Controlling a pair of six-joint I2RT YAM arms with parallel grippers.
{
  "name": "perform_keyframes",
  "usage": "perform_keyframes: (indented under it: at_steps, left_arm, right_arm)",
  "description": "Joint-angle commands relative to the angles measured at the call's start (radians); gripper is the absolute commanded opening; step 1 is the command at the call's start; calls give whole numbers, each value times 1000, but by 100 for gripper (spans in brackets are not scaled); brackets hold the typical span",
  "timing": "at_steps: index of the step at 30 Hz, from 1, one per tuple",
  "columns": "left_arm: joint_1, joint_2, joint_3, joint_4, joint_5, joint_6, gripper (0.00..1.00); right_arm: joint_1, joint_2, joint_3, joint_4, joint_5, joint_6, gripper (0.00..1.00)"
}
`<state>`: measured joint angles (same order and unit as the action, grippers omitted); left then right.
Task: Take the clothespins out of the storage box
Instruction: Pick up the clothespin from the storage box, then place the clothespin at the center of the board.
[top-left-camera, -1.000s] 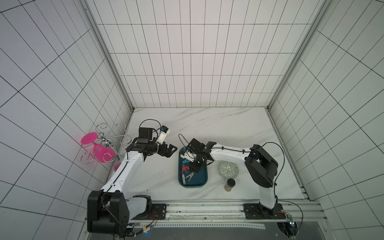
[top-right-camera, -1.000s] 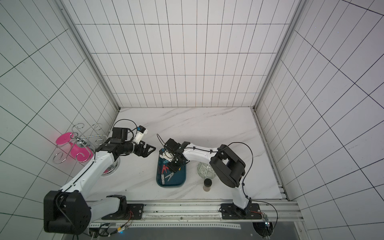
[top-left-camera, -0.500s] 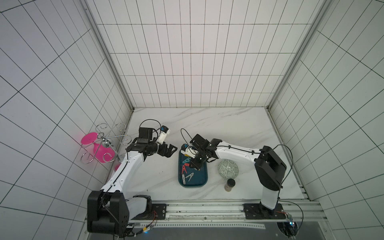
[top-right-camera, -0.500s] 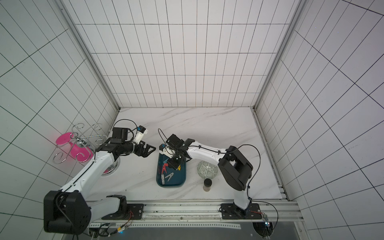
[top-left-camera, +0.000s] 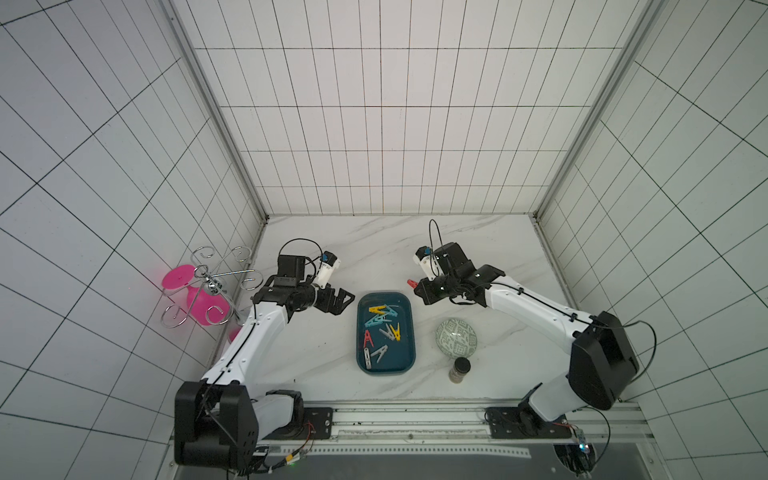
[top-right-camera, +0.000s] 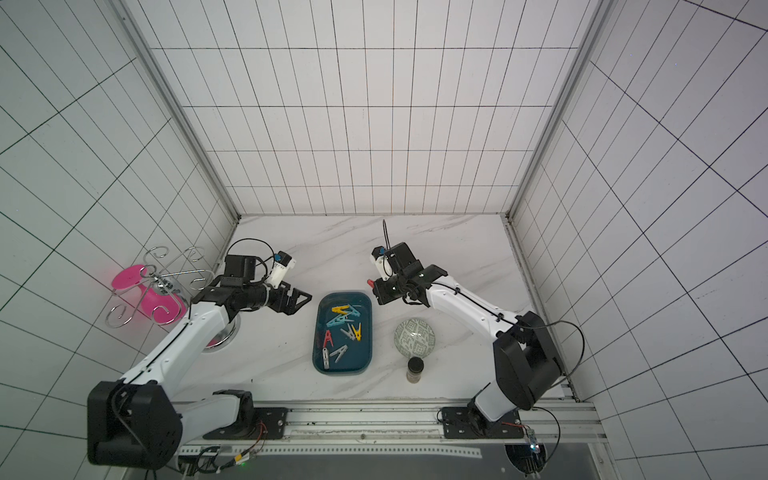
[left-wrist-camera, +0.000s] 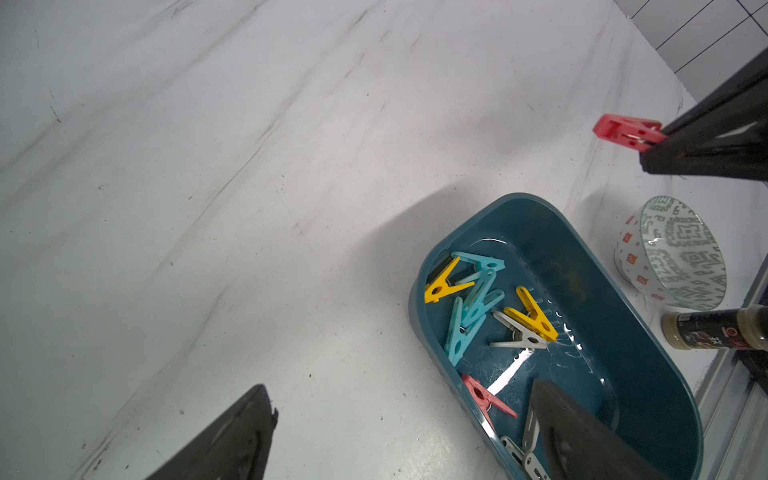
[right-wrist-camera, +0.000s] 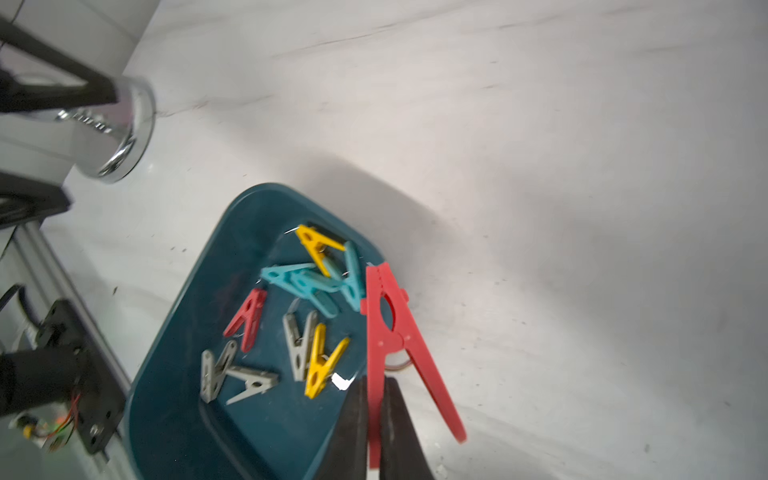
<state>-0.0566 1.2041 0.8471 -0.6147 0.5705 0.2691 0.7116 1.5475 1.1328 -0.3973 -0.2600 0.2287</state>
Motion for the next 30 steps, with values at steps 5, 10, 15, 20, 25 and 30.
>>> perform_keyframes:
  at_steps: [5,10,15,20,25,30]
  left_arm:
    - [-7,-3,-2,-32,70,41,98]
    - [-24,-4,-5,-44,69,57,98]
    - [-33,-6,-6,-57,78,69,98]
    - [-42,-6,-6,-75,103,87,98]
    - [-47,-10,-2,-80,101,92,98]
    - [-47,-12,1,-82,98,91,98]
  right_arm:
    - [-151,61,-99,54,52,208,11]
    - [-186,129,-103,55,82,225,11]
    - [-187,184,-90,31,150,227,11]
    - [-188,217,-80,11,177,224,12]
    - [-187,200,-72,-4,182,212,18]
    - [-179,135,-50,-52,179,155,29]
